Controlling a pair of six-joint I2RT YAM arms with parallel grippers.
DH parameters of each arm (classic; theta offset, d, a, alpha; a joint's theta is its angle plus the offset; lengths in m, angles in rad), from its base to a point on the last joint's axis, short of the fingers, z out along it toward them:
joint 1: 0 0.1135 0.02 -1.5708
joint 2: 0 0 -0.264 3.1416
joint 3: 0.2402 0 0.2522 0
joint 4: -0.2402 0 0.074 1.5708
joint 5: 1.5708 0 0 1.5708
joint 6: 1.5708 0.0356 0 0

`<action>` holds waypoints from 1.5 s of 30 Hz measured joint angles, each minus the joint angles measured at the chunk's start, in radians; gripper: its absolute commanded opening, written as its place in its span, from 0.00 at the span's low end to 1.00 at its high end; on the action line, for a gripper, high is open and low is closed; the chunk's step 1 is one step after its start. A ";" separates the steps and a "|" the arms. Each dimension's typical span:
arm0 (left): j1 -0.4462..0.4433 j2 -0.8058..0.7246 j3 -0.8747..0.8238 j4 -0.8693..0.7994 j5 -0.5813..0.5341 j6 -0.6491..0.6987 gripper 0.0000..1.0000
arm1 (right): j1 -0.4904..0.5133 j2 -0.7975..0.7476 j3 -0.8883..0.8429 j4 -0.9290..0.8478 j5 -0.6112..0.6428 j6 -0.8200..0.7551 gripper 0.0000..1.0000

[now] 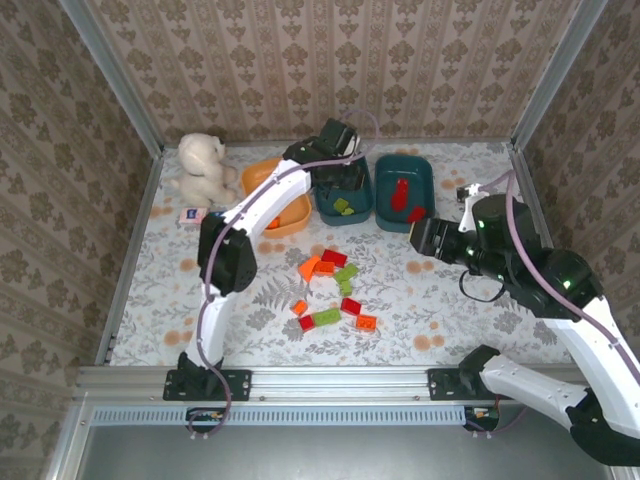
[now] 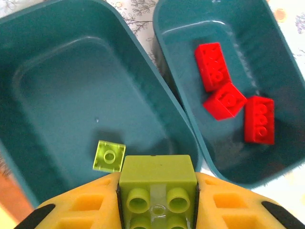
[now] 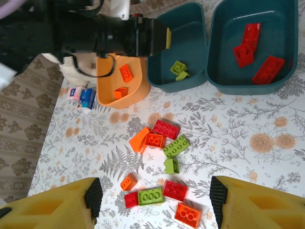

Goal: Sort the legos into containers by color

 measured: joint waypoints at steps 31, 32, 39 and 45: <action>0.012 0.225 0.090 -0.058 0.141 -0.108 0.65 | -0.087 0.038 -0.028 0.022 -0.096 -0.008 0.65; 0.011 0.225 0.092 -0.058 0.138 -0.115 0.66 | -0.087 0.042 -0.028 0.022 -0.097 -0.011 0.65; 0.034 0.048 -0.042 -0.006 0.103 -0.229 0.70 | -0.034 0.156 -0.006 -0.008 -0.089 -0.105 0.63; 0.153 -0.448 -0.489 0.150 0.080 -0.352 0.70 | 0.212 0.358 0.010 0.009 -0.080 -0.223 0.65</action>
